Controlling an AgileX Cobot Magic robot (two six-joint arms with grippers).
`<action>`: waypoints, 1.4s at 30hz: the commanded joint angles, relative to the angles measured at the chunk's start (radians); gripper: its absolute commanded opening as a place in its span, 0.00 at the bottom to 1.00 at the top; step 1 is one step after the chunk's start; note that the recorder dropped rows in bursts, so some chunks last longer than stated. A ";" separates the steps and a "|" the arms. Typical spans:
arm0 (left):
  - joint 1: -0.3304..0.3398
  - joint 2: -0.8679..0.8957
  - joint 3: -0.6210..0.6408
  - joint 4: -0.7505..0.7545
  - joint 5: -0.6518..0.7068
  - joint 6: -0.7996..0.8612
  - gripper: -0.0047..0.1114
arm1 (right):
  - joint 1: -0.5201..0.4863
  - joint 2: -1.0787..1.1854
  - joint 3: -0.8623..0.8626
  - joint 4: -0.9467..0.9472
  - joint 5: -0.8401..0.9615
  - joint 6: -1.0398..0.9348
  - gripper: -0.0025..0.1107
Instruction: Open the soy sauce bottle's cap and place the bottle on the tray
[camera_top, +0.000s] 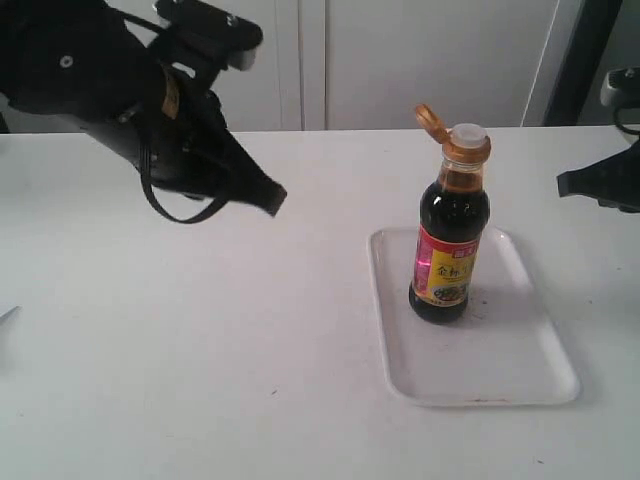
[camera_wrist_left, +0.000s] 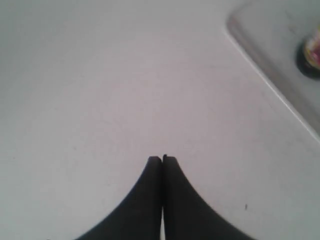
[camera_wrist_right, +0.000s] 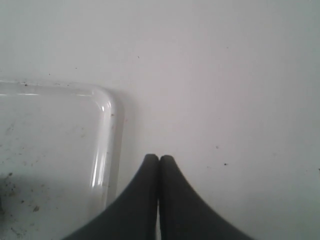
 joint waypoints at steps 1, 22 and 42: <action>0.000 -0.014 0.008 -0.106 0.116 0.258 0.04 | -0.002 0.002 -0.001 0.008 0.006 -0.008 0.02; 0.463 -0.053 0.045 -0.298 0.205 0.358 0.04 | 0.047 -0.122 -0.056 -0.007 0.181 -0.064 0.02; 0.470 -0.393 0.444 -0.298 -0.099 0.311 0.04 | 0.075 -0.637 0.199 0.023 0.051 -0.101 0.02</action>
